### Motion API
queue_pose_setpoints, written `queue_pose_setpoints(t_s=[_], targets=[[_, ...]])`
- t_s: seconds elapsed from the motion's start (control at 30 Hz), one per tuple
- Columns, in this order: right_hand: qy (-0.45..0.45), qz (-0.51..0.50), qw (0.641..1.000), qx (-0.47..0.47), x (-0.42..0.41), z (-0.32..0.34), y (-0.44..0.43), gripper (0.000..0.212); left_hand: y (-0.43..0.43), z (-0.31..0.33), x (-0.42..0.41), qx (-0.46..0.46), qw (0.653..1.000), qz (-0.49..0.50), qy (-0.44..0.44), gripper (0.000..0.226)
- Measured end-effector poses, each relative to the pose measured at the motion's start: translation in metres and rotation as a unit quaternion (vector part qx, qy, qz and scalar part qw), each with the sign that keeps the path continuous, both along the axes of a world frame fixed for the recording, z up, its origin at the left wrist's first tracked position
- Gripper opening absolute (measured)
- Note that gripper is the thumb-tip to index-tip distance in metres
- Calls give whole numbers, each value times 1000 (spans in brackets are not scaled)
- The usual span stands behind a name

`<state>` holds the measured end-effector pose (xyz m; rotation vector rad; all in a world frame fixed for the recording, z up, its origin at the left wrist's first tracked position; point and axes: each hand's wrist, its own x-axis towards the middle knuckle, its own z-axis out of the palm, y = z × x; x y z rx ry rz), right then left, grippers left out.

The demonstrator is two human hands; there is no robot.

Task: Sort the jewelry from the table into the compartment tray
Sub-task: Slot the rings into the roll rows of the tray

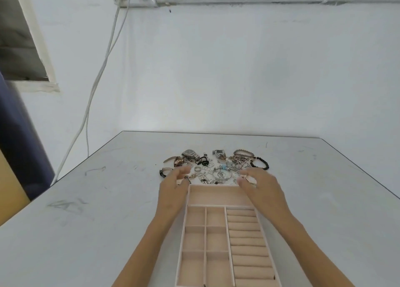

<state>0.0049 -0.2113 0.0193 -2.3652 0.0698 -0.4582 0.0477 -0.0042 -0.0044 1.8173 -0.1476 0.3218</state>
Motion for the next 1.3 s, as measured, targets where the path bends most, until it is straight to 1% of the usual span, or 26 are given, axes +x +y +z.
queue_pose_setpoints(t_s=[0.03, 0.1, 0.13, 0.2, 0.23, 0.33, 0.43, 0.53, 0.6, 0.7, 0.83, 0.93, 1.03, 1.1, 1.13, 1.17, 1.23, 1.27, 1.3], targets=[[-1, 0, 1000, -14, 14, 7, 3, 25, -2, 4, 13, 31, 1000, 0, -4, 34], [6, 3, 999, -52, 43, 18, 10, 22, -6, 9, 40, 127, 992, -1, -9, 25], [8, 5, 998, -68, 57, 22, 14, 21, -10, 11, 52, 187, 982, 2, -8, 22], [18, 6, 996, -87, 84, 26, 24, 21, -17, 14, 74, 308, 951, 12, -8, 22], [28, 3, 994, -101, 96, 25, 28, 21, -21, 15, 83, 352, 936, 14, -10, 23], [60, -12, 986, -154, 129, 15, 39, 20, -31, 13, 102, 442, 897, 13, -12, 23], [92, -17, 981, -169, 149, 5, 42, 19, -35, 11, 113, 490, 871, 3, -28, 22], [108, -14, 979, -174, 160, -1, 42, 23, -38, 14, 119, 540, 841, -3, -36, 23], [113, -12, 977, -182, 165, -2, 42, 23, -39, 13, 121, 543, 839, 2, -41, 21], [121, -13, 972, -203, 169, -2, 44, 19, -41, 10, 123, 523, 851, 21, -45, 23], [119, -15, 971, -205, 174, -5, 43, 18, -45, 8, 128, 512, 858, 28, -37, 22], [146, -1, 968, -206, 177, -6, 43, 19, -45, 7, 129, 493, 869, 27, -33, 21], [173, 25, 960, -221, 177, -4, 43, 8, -46, 7, 129, 473, 881, 21, -22, 19], [185, 41, 955, -229, 177, -5, 43, 32, -46, 6, 129, 457, 889, 13, -14, 19], [187, 43, 954, -228, 175, -4, 45, 35, -46, 5, 129, 452, 892, 10, -12, 20], [183, 43, 955, -229, 173, -3, 46, 31, -46, 5, 128, 448, 894, 10, -11, 21], [165, 37, 962, -212, 171, -2, 47, 9, -45, 3, 128, 441, 897, 13, -9, 21], [154, 38, 969, -192, 171, -2, 45, 2, -45, 3, 128, 437, 899, 15, -7, 21], [146, 37, 975, -166, 172, -3, 42, 7, -44, 3, 127, 436, 900, 17, -8, 21]])
